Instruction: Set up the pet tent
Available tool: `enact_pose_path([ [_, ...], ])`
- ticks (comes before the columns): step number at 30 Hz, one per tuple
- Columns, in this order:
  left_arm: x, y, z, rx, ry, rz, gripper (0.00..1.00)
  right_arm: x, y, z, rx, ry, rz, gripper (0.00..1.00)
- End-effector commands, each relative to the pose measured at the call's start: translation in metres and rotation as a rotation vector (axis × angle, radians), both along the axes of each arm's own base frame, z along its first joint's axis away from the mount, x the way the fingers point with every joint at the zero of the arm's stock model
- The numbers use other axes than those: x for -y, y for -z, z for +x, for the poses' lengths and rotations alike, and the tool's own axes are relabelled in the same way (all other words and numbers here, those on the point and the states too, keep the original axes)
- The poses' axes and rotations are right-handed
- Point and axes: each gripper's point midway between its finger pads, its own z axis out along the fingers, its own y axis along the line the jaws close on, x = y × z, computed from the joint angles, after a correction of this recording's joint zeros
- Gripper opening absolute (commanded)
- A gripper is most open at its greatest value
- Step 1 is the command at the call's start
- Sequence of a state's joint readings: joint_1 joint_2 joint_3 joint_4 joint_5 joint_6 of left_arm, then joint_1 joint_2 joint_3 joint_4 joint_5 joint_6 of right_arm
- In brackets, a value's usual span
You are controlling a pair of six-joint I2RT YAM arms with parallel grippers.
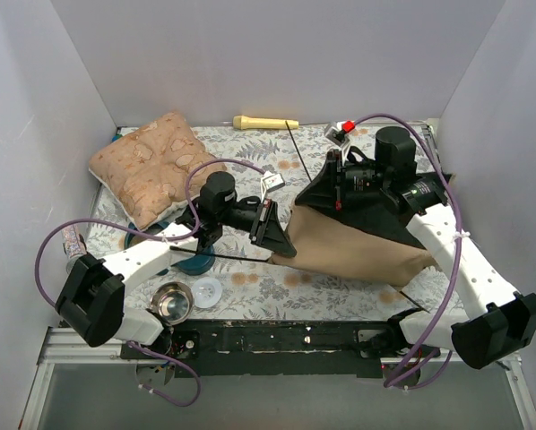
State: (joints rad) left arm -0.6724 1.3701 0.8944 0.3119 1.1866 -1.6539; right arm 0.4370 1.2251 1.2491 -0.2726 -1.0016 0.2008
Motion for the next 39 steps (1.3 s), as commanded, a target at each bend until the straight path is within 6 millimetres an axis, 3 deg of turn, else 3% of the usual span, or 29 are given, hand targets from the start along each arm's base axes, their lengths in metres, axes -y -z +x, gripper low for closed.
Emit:
enact_pose_path([
  [1, 0.001, 0.007, -0.001, -0.038, 0.013, 0.033, 0.00, -0.002, -0.036, 0.004, 0.132, 0.007, 0.069, 0.01],
  [4, -0.002, 0.001, -0.003, -0.018, 0.022, -0.001, 0.00, -0.002, -0.033, 0.004, 0.119, 0.015, 0.070, 0.01],
  [6, -0.010, -0.015, 0.004, 0.035, -0.044, -0.067, 0.00, 0.000, -0.033, 0.009, 0.146, 0.041, 0.063, 0.01],
  [8, -0.024, -0.032, 0.029, 0.121, -0.154, -0.109, 0.18, 0.004, -0.035, 0.014, 0.160, 0.062, 0.063, 0.01],
  [11, -0.054, -0.064, 0.082, 0.240, -0.303, -0.142, 0.58, 0.010, -0.047, 0.018, 0.202, 0.082, 0.082, 0.01],
  [12, -0.071, -0.078, 0.104, 0.292, -0.375, -0.146, 0.66, 0.012, -0.052, 0.020, 0.222, 0.093, 0.090, 0.01],
  [14, -0.093, -0.093, 0.129, 0.352, -0.468, -0.146, 0.84, 0.015, -0.061, 0.024, 0.248, 0.108, 0.099, 0.01],
  [16, -0.117, -0.103, 0.146, 0.398, -0.555, -0.141, 0.94, 0.018, -0.069, 0.027, 0.260, 0.114, 0.102, 0.01],
  [20, -0.160, -0.106, 0.161, 0.421, -0.704, -0.125, 0.97, 0.023, -0.082, 0.032, 0.306, 0.129, 0.109, 0.01],
  [21, -0.181, -0.104, 0.164, 0.418, -0.754, -0.123, 0.96, 0.024, -0.085, 0.033, 0.315, 0.131, 0.109, 0.01],
  [24, -0.194, -0.111, 0.133, 0.518, -0.741, -0.182, 0.94, 0.026, -0.095, 0.038, 0.341, 0.149, 0.109, 0.01],
  [28, -0.181, -0.138, 0.080, 0.749, -0.672, -0.225, 0.91, 0.028, -0.110, 0.043, 0.382, 0.164, 0.113, 0.01],
  [30, -0.178, -0.153, 0.064, 0.840, -0.657, -0.246, 0.91, 0.028, -0.116, 0.047, 0.398, 0.171, 0.111, 0.01],
  [39, -0.162, -0.236, 0.024, 1.043, -0.599, -0.382, 0.82, 0.027, -0.119, 0.055, 0.379, 0.173, 0.097, 0.01],
])
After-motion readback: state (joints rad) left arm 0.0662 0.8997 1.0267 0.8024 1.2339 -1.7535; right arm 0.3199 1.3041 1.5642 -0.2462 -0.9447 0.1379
